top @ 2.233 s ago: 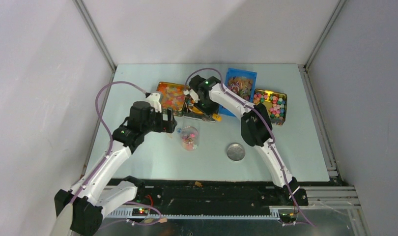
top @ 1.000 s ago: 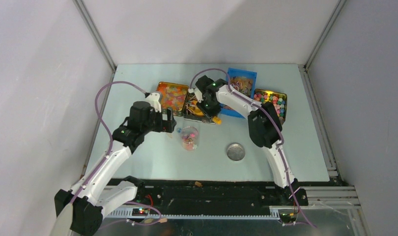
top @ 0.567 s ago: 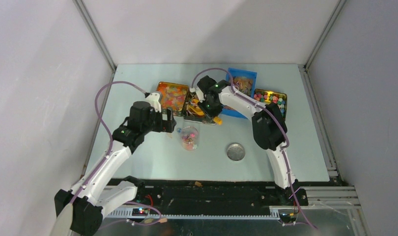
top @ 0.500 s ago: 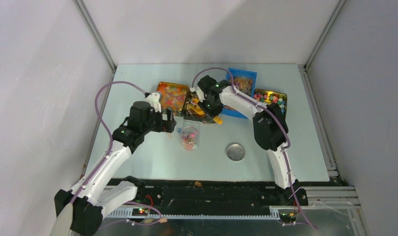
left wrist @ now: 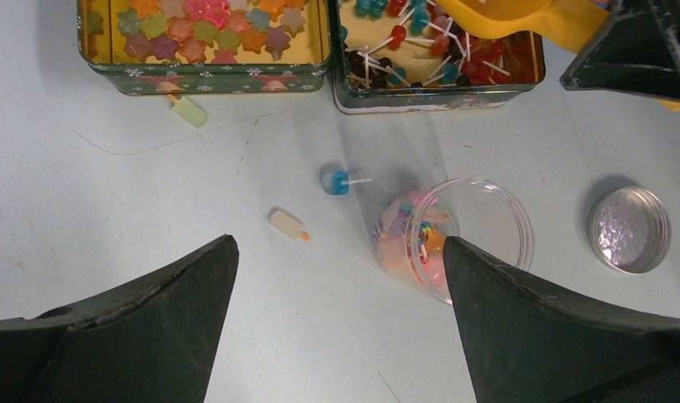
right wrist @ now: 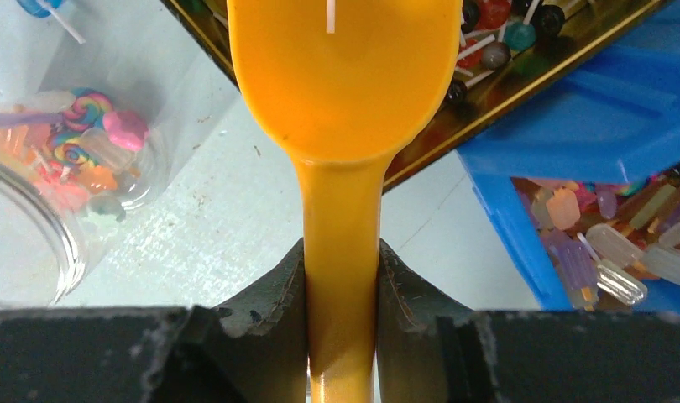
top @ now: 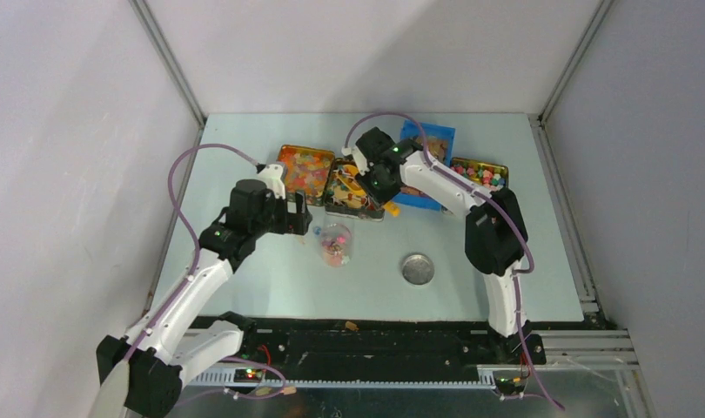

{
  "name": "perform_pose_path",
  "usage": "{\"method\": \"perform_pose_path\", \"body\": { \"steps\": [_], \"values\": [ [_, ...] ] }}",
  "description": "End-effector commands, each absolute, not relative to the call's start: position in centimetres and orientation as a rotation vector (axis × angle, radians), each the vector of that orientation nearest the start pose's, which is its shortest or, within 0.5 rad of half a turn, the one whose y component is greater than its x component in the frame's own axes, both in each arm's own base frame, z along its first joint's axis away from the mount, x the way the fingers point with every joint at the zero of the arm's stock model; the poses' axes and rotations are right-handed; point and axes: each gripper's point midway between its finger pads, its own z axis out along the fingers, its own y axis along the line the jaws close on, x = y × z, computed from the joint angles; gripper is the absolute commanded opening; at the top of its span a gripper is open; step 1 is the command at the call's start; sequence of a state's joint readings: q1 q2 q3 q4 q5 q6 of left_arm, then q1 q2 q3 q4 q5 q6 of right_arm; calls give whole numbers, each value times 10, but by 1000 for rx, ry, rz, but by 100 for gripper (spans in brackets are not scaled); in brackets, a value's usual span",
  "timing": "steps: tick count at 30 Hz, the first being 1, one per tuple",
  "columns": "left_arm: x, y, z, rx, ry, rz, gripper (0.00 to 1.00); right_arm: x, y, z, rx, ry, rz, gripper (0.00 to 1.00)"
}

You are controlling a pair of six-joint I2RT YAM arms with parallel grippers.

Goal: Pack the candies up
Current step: Scoop the fake candies from the storage box, then place the fake candies in the packing bottle.

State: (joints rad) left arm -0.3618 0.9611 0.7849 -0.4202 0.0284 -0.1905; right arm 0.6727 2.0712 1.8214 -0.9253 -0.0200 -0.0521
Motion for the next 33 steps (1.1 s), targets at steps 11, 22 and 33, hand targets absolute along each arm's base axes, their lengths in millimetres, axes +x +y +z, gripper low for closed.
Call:
{"method": "perform_pose_path", "body": {
  "steps": [11,22,33],
  "values": [
    [283,-119,182,212,2129,-333,100,344,275,143,-923,2493,216,0],
    [282,-119,185,212,2119,-329,100,328,268,144,-922,2498,222,0],
    [281,-105,200,161,2042,-273,100,308,267,156,-932,2483,240,0]
  ]
}}
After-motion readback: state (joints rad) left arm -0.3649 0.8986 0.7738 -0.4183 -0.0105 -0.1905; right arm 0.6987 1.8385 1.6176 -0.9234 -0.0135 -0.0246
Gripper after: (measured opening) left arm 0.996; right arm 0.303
